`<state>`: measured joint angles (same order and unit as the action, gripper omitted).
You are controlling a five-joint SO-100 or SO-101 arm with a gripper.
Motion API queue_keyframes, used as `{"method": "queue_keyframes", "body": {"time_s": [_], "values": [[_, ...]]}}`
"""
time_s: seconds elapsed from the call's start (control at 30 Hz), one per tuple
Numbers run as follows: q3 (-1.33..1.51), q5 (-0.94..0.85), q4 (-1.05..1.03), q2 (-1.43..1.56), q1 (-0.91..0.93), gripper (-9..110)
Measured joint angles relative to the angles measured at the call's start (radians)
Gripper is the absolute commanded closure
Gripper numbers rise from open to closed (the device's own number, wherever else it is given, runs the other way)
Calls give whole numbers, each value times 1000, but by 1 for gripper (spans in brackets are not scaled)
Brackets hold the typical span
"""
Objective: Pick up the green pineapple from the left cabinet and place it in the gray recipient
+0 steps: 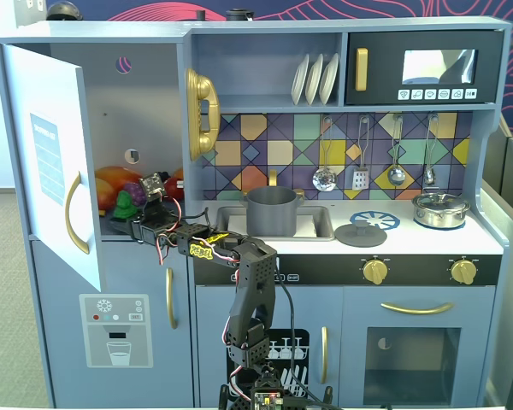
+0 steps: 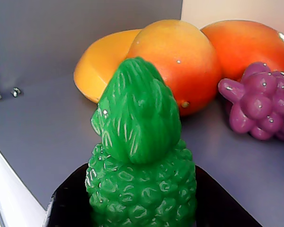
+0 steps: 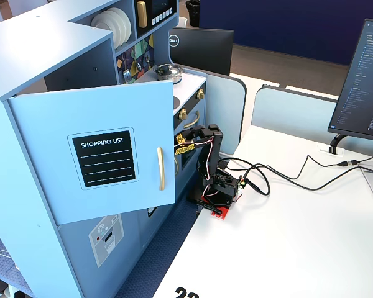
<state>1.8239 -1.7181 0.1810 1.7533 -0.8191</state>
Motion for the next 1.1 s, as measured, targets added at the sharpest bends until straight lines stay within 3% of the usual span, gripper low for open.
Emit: {"method": "queue_keyframes", "body": {"time_s": [0.83, 1.1], "values": [[238, -175, -495, 986, -89, 102], [172, -97, -555, 1057, 133, 102]]}}
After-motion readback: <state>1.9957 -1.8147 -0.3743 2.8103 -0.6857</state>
